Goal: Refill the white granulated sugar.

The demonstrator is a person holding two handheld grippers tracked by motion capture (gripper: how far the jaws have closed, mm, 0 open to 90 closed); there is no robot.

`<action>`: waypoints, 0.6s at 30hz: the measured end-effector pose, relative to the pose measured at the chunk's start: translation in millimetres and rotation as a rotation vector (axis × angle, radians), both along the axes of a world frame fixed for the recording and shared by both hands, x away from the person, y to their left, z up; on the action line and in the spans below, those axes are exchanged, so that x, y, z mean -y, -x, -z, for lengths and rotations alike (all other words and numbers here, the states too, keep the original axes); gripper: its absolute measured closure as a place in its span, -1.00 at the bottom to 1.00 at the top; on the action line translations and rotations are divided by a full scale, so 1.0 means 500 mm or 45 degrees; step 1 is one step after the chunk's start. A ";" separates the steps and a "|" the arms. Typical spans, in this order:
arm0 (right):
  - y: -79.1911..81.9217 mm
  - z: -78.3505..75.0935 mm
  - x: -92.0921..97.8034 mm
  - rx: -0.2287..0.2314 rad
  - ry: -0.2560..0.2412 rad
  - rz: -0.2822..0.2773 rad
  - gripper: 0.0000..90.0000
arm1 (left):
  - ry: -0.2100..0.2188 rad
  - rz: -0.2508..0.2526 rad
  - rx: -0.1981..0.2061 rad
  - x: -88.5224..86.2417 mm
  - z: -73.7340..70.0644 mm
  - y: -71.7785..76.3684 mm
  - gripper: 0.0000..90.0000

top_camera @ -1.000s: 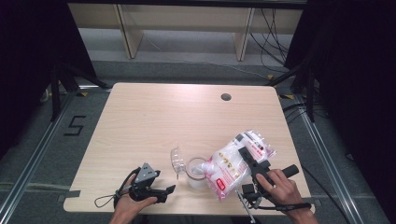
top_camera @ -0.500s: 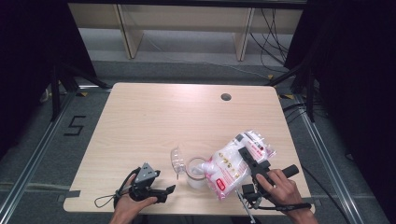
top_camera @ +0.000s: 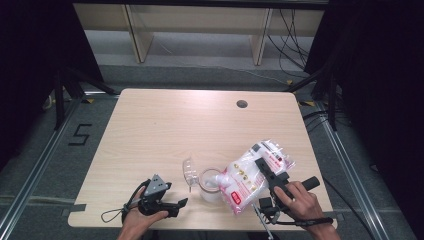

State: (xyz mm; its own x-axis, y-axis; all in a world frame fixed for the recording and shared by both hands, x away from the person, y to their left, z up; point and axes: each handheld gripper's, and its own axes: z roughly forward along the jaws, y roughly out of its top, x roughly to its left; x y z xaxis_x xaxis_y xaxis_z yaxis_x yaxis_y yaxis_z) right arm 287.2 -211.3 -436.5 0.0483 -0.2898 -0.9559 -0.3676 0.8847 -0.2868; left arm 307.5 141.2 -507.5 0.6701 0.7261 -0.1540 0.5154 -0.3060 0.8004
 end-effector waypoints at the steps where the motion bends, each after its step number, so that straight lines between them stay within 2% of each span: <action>1: 0.001 -0.004 -0.002 0.010 0.024 -0.005 0.53 | -0.001 0.001 0.000 0.000 0.000 0.000 -0.59; 4: 0.000 0.000 0.000 -0.001 0.001 -0.004 0.53 | -0.002 0.003 -0.002 0.001 -0.001 0.001 -0.59; 5: 0.000 0.000 0.000 -0.001 0.002 -0.002 0.53 | -0.025 0.020 0.002 -0.002 -0.002 0.000 -0.59; 6: 0.000 -0.001 0.000 -0.003 0.003 -0.001 0.53 | 0.006 -0.003 -0.001 0.002 -0.001 0.001 -0.59; 7: -0.001 -0.001 0.000 0.009 0.005 -0.014 0.53 | 0.008 -0.008 -0.005 0.002 0.000 0.001 -0.59; 18: 0.001 -0.001 0.000 0.001 0.006 0.000 0.55 | 0.009 -0.008 -0.005 0.002 -0.001 0.002 -0.59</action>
